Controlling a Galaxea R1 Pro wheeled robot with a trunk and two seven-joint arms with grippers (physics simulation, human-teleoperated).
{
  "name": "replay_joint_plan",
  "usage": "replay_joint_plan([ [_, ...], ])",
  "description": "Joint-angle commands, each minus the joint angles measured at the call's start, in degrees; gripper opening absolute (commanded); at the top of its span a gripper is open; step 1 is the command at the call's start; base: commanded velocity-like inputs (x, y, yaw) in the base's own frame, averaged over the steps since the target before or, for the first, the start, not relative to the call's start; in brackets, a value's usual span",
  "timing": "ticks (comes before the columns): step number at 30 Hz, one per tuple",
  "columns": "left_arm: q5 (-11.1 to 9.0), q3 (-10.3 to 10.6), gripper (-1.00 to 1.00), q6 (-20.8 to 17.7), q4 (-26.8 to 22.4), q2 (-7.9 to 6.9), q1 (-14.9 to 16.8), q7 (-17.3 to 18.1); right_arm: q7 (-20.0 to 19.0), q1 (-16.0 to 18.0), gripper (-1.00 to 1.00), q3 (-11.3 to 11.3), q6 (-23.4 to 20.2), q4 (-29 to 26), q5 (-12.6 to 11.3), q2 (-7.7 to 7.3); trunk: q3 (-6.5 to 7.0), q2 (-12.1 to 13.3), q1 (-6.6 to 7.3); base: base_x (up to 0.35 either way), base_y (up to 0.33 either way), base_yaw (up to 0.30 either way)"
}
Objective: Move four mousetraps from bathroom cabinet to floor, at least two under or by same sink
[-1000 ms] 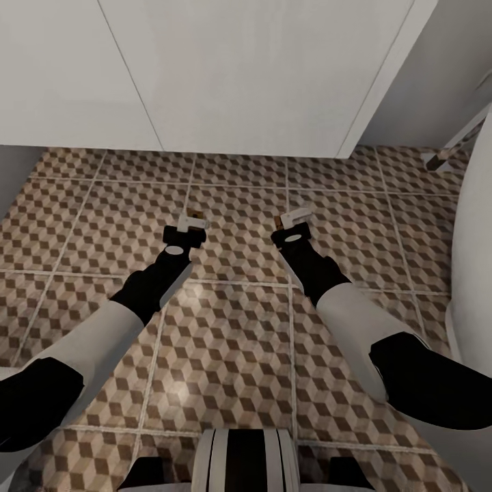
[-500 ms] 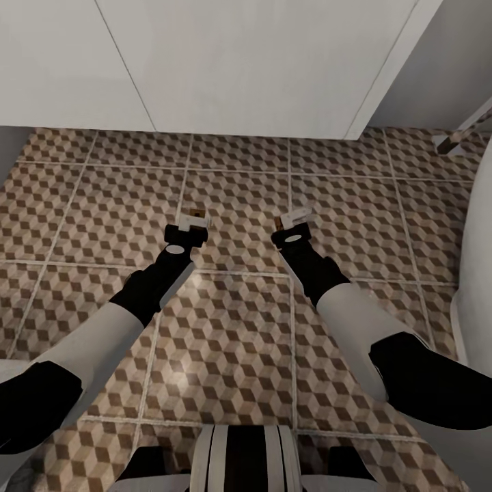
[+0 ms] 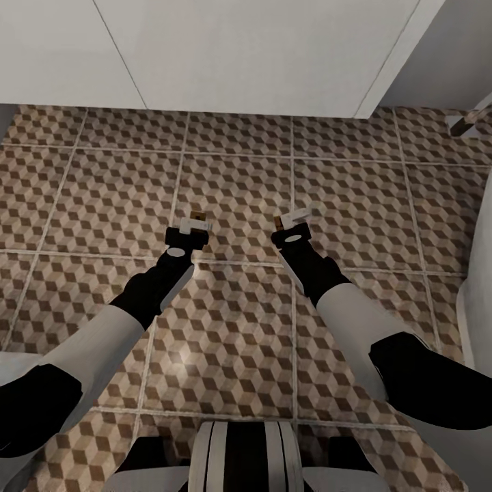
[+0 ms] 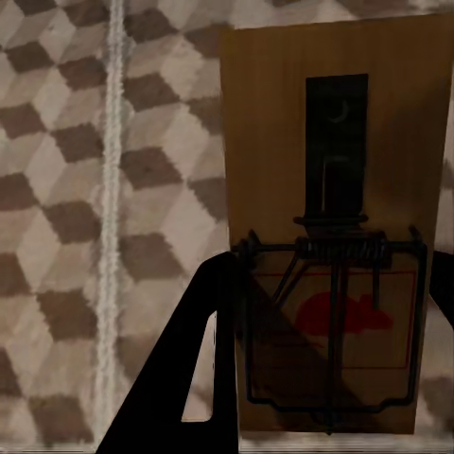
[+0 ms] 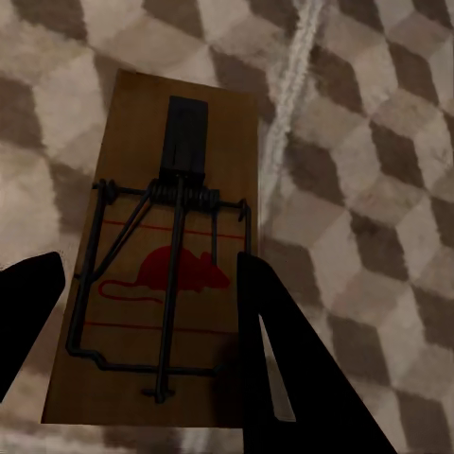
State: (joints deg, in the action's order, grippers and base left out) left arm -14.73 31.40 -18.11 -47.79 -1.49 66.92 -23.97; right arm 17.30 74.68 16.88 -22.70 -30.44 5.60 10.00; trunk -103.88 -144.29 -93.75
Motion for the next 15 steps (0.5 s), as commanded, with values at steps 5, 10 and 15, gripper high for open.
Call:
replay_joint_plan([
  [5, -0.40, 0.37, -1.00, -0.24, -0.13, -0.09, 0.01, -0.73, 0.02, 0.03, -1.00, 0.10, -0.57, -0.05, 0.50, 0.00, -1.12, -0.08, -0.12, 0.000, 0.000, 0.000],
  [10, -0.39, 0.35, -1.00, -0.25, -0.97, -0.12, -0.12, -0.73, 0.02, 0.03, -1.00, 0.09, -0.58, -0.05, 0.47, 0.00, -1.12, -0.15, -0.24, 0.000, 0.000, 0.000],
  [15, -0.37, 0.33, -1.00, -0.20, -1.72, -0.17, -0.27, -0.73, -0.09, 0.03, -1.00, 0.15, -0.33, -0.48, 0.47, 0.00, -1.12, -0.22, -0.37, 0.000, 0.000, 0.000],
])
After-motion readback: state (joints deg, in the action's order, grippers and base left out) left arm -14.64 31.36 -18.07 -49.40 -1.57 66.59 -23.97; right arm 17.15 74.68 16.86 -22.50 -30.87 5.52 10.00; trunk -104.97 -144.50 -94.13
